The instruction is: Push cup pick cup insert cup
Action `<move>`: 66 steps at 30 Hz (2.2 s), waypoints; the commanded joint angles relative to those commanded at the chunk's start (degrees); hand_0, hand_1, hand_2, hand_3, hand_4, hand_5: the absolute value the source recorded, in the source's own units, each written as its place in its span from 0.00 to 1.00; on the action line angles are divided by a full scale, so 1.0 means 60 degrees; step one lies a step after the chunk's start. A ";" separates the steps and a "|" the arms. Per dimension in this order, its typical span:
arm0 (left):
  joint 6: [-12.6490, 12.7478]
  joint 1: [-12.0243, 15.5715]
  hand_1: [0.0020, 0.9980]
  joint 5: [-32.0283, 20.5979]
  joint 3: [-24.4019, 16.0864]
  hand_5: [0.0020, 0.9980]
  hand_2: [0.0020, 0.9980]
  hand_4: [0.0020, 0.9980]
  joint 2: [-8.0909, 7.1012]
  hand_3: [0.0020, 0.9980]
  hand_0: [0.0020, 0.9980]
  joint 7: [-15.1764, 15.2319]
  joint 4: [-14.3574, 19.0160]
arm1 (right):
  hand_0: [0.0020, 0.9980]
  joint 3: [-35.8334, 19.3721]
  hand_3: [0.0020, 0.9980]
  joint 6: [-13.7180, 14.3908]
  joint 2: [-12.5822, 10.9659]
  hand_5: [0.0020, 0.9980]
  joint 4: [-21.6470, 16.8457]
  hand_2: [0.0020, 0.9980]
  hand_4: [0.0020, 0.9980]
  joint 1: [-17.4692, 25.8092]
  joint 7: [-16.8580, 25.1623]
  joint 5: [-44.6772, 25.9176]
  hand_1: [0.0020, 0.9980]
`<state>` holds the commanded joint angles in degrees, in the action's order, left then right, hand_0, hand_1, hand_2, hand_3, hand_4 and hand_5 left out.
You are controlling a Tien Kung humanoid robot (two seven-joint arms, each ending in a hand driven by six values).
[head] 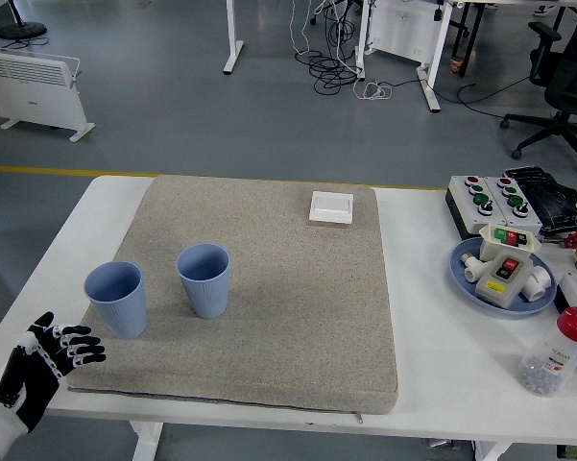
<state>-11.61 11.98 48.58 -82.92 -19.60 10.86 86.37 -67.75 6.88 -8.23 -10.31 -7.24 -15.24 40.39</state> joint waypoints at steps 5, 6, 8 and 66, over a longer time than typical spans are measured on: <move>0.0068 -0.0243 0.56 0.0417 0.0224 1.00 0.52 0.60 0.0083 0.49 0.62 0.0072 -0.0154 | 0.72 0.0004 0.58 -0.0001 0.0007 0.47 0.0000 0.64 0.12 0.0027 -0.0003 0.0015 0.65; 0.0089 -0.0310 0.56 0.0507 0.0270 1.00 0.52 0.60 0.0097 0.49 0.62 0.0105 -0.0211 | 0.72 0.0005 0.58 0.0000 0.0009 0.47 0.0000 0.64 0.12 0.0034 -0.0003 0.0016 0.65; 0.0130 -0.0439 0.56 0.0649 0.0363 1.00 0.52 0.60 0.0103 0.49 0.62 0.0147 -0.0319 | 0.72 0.0001 0.58 0.0002 0.0017 0.47 0.0000 0.64 0.12 0.0052 -0.0009 0.0026 0.65; 0.0302 -0.3140 0.60 0.2302 0.1725 1.00 0.54 0.60 -0.0222 0.51 0.76 0.0944 -0.3449 | 0.72 0.0036 0.57 0.0008 0.0072 0.47 0.0000 0.64 0.12 0.0068 -0.0005 -0.0028 0.65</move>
<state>-9.80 -6.86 62.39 -72.57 -20.93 16.53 65.67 -67.54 6.93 -7.80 -10.31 -6.83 -15.27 40.22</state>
